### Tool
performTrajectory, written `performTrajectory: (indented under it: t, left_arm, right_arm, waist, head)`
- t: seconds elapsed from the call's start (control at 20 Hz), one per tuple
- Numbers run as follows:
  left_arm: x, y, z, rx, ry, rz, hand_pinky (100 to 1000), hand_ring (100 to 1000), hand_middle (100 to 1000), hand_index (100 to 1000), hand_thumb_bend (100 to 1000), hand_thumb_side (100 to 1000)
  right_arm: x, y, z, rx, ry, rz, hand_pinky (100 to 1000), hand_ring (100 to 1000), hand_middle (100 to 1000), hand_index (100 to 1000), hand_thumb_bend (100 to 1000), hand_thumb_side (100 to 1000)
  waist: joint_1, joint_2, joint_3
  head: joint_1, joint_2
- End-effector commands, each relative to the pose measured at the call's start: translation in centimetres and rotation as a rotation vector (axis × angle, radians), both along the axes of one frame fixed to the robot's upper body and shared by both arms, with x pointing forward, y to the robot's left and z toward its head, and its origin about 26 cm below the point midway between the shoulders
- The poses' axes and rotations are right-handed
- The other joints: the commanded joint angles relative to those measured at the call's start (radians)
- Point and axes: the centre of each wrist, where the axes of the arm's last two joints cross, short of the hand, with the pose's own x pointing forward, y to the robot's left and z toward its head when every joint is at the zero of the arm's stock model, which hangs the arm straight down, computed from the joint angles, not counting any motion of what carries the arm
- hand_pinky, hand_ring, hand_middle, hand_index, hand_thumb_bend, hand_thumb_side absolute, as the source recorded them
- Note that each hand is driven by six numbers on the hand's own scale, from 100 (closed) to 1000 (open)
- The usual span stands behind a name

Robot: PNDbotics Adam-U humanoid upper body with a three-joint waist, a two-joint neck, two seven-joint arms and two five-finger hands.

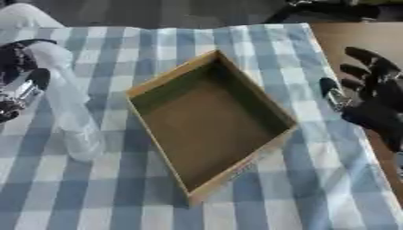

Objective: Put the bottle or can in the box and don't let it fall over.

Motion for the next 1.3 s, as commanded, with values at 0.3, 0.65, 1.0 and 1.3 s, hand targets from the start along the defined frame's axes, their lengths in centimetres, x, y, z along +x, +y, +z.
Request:
performTrajectory:
  t: [0.3, 0.65, 1.0, 1.3]
  left_arm:
    - [-0.2, 0.5, 0.6, 0.047, -0.011, 0.036, 1000, 1000, 931, 810, 100, 601]
    - [-0.1, 0.4, 0.4, 0.056, 0.005, 0.037, 1000, 1000, 930, 808, 100, 599]
    - [-0.1, 0.5, -0.3, 0.081, 0.038, 0.044, 1000, 1000, 923, 796, 100, 586]
    - [0.1, 0.4, -0.4, 0.087, 0.048, 0.047, 1000, 1000, 901, 770, 100, 565]
  right_arm:
    - [-0.2, 0.1, 1.0, -0.017, -0.031, 0.011, 948, 960, 1000, 903, 249, 100]
    - [-0.2, 0.1, 1.0, -0.015, -0.03, 0.009, 948, 960, 1000, 903, 249, 100]
    - [-0.2, 0.0, 1.0, -0.016, -0.03, 0.011, 948, 960, 1000, 902, 248, 100]
    - [-0.2, 0.0, 1.0, -0.015, -0.029, 0.014, 948, 960, 1000, 901, 242, 100]
  waist:
    - [-0.001, -0.018, 0.0]
    - [-0.001, -0.017, -0.001]
    - [-0.002, -0.019, 0.003]
    - [-0.003, -0.019, 0.004]
  head:
    - [-0.001, -0.013]
    - [-0.001, -0.012]
    - [-0.001, -0.013]
    - [0.001, -0.013]
